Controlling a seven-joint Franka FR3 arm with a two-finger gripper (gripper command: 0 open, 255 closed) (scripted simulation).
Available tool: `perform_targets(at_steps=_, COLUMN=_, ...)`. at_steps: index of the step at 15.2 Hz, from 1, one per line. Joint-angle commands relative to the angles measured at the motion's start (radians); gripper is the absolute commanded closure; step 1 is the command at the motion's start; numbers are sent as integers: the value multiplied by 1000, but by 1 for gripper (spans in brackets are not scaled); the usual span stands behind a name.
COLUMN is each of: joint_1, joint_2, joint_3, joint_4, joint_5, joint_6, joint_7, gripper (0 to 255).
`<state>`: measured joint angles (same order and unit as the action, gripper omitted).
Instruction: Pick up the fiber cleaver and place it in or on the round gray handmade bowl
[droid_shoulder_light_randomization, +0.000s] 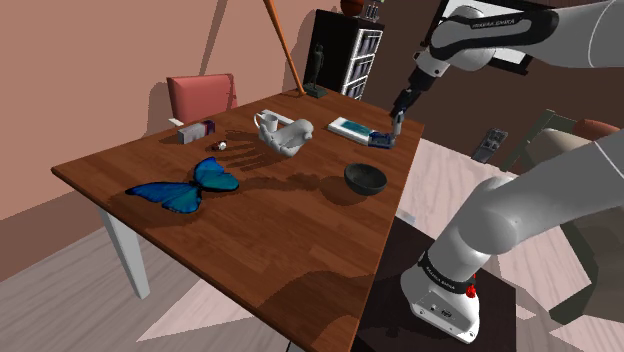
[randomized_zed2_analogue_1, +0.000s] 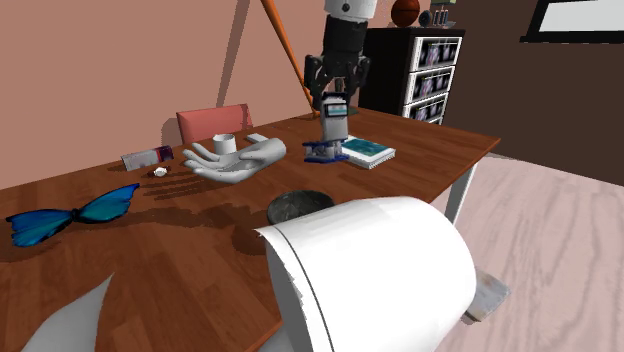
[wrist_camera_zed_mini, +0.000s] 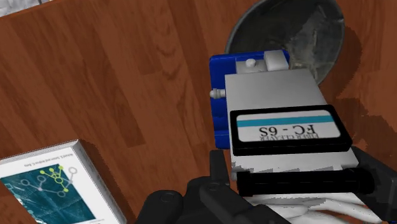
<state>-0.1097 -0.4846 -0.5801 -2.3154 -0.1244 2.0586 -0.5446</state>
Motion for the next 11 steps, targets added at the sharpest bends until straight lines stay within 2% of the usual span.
perform_targets(at_steps=1, joint_1=-21, joint_2=-79, joint_3=50, joint_4=-56, joint_5=-26, joint_6=-20, joint_7=50, gripper=255)
perform_targets(at_steps=6, joint_1=-64, joint_2=-270, joint_3=167, joint_4=-180, joint_5=-47, joint_6=-95, joint_7=150, gripper=255)
perform_targets(at_steps=11, joint_1=-71, joint_2=-279, joint_3=162, joint_4=-237, joint_5=-55, joint_6=-47, joint_7=153, gripper=255)
